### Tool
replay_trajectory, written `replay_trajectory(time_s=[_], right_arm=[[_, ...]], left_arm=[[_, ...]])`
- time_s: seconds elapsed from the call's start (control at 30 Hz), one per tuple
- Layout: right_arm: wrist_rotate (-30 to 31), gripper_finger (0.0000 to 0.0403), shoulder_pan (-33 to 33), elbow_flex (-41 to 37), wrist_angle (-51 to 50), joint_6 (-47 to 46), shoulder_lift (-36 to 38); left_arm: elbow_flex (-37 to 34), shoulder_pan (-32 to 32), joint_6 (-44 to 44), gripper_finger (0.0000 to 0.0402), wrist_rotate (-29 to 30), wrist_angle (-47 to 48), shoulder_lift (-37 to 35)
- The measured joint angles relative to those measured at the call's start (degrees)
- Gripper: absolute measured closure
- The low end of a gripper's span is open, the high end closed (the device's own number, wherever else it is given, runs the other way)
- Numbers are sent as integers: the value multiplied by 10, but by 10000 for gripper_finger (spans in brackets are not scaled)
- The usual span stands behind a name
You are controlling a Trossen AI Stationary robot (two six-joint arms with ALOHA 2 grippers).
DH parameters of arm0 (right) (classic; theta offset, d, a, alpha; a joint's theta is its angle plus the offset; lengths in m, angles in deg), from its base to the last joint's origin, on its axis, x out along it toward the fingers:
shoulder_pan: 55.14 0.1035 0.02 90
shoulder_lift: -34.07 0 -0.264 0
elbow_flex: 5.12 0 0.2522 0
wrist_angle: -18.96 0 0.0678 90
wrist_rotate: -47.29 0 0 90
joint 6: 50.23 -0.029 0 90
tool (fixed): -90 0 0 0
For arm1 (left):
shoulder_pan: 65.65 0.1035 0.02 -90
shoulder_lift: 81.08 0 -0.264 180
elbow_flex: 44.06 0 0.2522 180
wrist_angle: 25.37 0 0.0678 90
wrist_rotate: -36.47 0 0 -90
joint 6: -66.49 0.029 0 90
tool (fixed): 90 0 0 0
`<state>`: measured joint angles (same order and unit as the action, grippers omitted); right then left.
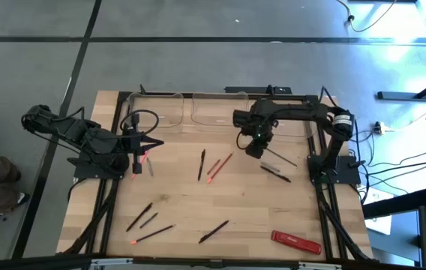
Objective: Sort crayons/erasers/pens/pencils in bins
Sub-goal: Put the green pencil into the right transparent bin
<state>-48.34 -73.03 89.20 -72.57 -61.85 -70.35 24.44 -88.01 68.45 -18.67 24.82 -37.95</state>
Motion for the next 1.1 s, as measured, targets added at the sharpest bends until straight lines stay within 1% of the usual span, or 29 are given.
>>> replay_trajectory(time_s=[0.1, 0.23, 0.37, 0.43, 0.5, 0.6, 0.67, 0.77, 0.87, 1.1], right_arm=[[18, 358, -1, 49, -15, 23, 0], [82, 358, -15, 113, -53, 61, 0], [137, 358, -44, 162, -81, 102, 0], [154, 358, -63, 178, -89, 121, 0], [168, 358, -83, 187, -89, 144, 1], [180, 358, -114, 184, -84, 180, 1], [180, 358, -130, 173, -66, 200, 1], [178, 358, -154, 152, -34, 232, 1], [163, 358, -174, 119, 4, 265, 1], [161, 358, -208, 41, 95, 321, 1]], left_arm=[[0, 0, 0, 401, 0, 0, 0], [0, 0, 0, 401, 0, 0, 0], [0, 0, 0, 401, 1, 0, 0], [0, 0, -3, 401, 12, -3, 0], [0, 0, -3, 401, 40, -6, 0], [0, 8, -1, 401, 79, -22, 5], [2, 20, 4, 401, 85, -32, 8], [19, 43, 15, 401, 76, -32, 21], [54, 64, 17, 401, 69, -28, 45], [137, 91, 68, 401, 57, -26, 107]])
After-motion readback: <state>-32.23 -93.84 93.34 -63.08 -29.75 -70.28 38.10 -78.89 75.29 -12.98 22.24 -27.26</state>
